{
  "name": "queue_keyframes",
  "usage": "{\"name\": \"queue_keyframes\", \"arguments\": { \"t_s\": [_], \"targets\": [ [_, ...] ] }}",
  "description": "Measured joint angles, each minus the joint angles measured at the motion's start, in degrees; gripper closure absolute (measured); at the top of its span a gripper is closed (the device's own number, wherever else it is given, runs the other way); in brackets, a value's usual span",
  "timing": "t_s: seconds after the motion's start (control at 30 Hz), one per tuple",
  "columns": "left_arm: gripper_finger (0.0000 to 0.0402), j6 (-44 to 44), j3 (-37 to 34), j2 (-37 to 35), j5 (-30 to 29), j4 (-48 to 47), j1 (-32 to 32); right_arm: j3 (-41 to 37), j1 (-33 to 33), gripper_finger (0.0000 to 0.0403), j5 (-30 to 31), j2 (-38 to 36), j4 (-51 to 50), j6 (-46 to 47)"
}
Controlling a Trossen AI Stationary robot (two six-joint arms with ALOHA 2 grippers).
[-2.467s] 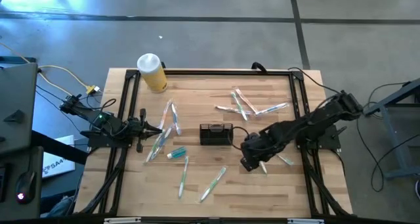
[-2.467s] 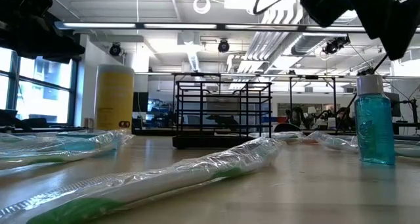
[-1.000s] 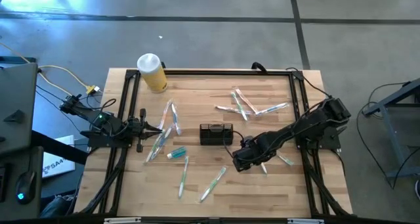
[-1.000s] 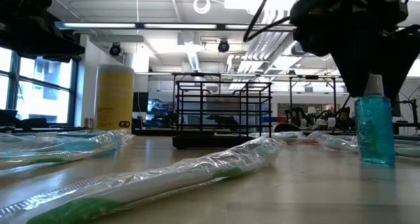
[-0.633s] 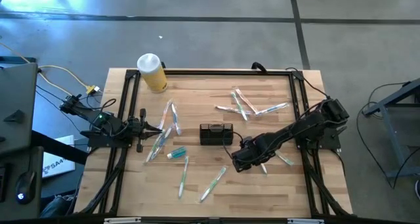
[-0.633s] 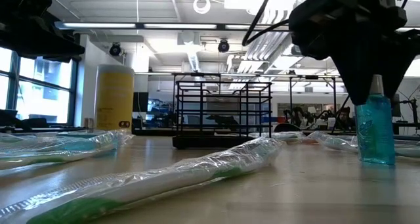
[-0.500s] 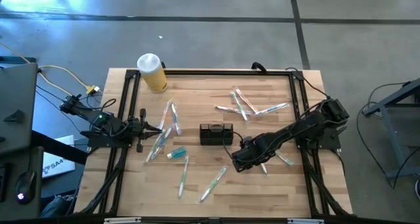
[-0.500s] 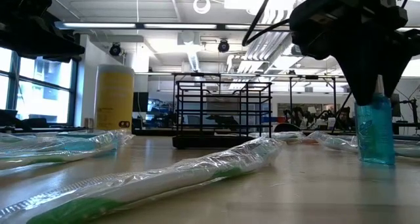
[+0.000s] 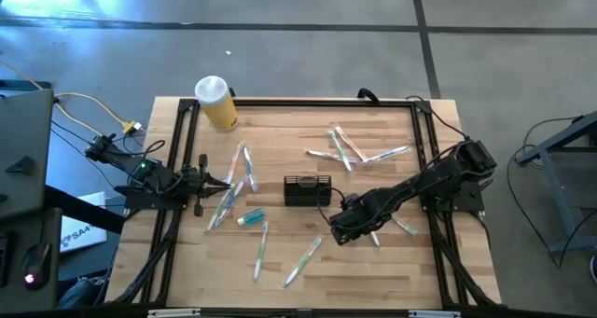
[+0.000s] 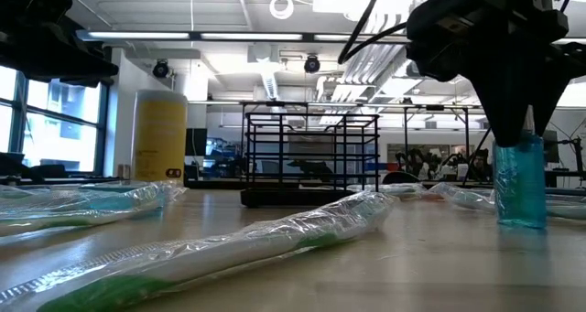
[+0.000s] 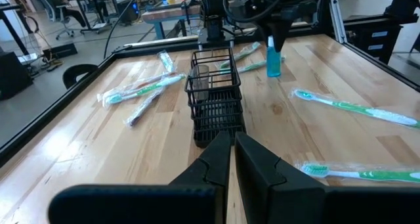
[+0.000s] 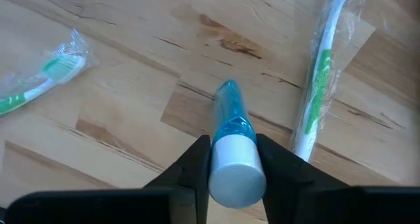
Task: Pick & Place toothbrushing station
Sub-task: Put the blue mouthwash into the wire organizer
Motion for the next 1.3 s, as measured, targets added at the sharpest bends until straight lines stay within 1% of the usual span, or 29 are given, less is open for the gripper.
{"name": "queue_keyframes", "arguments": {
  "t_s": [0.33, 0.47, 0.6, 0.77, 0.9, 1.07, 1.17, 1.3],
  "targets": [
    [0.0382, -0.01, 0.0, 0.02, 0.0, 0.0, 0.02, 0.49, -1.18, 0.0316, -3.47, -2.13, 0.92, 0.37],
    [0.0382, -0.01, 0.0, 0.02, -0.01, -0.01, 0.01, 3.27, -2.03, 0.0316, -2.8, -3.63, 1.0, 0.24],
    [0.0382, -0.01, 0.0, 0.02, 0.0, -0.02, 0.0, 8.91, -3.57, 0.0316, -0.92, -3.73, -0.64, -2.21],
    [0.0382, -0.03, 0.0, 0.02, 0.0, -0.06, 0.0, 16.41, -5.99, 0.0316, 3.09, -3.77, -0.79, -7.88],
    [0.0382, -0.03, 0.0, 0.02, 0.0, -0.07, 0.01, 20.22, -8.54, 0.0316, 5.44, -3.77, -0.95, -13.37],
    [0.0382, -0.03, 0.0, 0.02, 0.0, -0.07, 0.02, 21.1, -11.93, 0.0316, 5.74, -3.75, -1.08, -21.59],
    [0.0382, -0.03, 0.0, 0.02, 0.0, -0.09, 0.0, 21.09, -13.68, 0.0316, 5.63, -3.75, -0.88, -28.12],
    [0.0382, -0.06, 0.0, 0.02, 0.0, -0.07, 0.02, 21.09, -15.11, 0.0316, 5.23, -3.75, 0.68, -40.73]
  ]
}}
